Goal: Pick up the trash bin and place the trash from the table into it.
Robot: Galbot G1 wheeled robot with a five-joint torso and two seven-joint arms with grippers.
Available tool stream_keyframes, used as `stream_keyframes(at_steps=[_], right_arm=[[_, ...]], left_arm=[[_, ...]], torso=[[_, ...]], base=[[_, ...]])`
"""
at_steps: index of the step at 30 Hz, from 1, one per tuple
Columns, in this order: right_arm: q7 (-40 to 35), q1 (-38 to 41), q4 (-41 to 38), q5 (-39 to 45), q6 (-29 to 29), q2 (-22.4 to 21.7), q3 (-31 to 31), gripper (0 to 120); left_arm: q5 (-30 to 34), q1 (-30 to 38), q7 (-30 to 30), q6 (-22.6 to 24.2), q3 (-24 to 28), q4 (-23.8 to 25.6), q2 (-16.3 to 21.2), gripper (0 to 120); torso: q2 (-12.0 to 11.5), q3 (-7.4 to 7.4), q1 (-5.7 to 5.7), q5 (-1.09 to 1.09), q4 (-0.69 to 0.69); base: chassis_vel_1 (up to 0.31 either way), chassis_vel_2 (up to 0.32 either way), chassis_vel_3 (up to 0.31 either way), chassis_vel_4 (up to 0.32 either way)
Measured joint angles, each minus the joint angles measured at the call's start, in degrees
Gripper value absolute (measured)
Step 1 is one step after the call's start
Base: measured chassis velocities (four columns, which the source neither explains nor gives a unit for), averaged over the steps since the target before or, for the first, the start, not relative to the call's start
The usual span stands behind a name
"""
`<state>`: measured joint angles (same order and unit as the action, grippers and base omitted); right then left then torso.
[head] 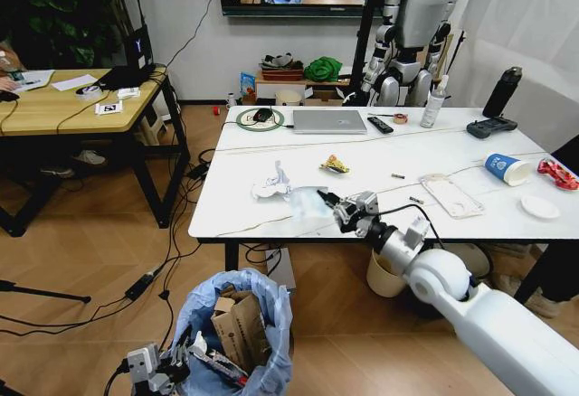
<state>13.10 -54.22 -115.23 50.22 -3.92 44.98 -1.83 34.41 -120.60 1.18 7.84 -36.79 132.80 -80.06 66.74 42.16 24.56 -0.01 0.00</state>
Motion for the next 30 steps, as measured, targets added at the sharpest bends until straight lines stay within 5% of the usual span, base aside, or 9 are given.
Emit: stream_keyframes(at_steps=[9,24,30], right_arm=[[4.0,-0.8,-8.0,0.9,-3.0,-2.2,-11.0,0],[9.5,-2.7,-3.5,-9.2,-6.2,-3.8,-19.7,0],[9.7,-2.7,-3.2,-10.1,-6.2,-3.3,-19.3,22]], left_arm=[[-0.4,-0.9,-0.1,0.0,-0.5,0.7,-0.8,0],[-0.4,-0.7,-0.1,0.0,-0.8,0.9,-1.2,0],[-0.4,-0.4,0.0,0.1,-0.7,0.7,-1.4,0]], torso=[[0.0,0.0,0.0,0.0,0.01],[0.0,0.01,0.0,0.01,0.0],[0.0,0.01,0.0,0.01,0.0]], base=[[0.0,0.0,0.0,0.0],[0.0,0.0,0.0,0.0],[0.0,0.0,0.0,0.0]])
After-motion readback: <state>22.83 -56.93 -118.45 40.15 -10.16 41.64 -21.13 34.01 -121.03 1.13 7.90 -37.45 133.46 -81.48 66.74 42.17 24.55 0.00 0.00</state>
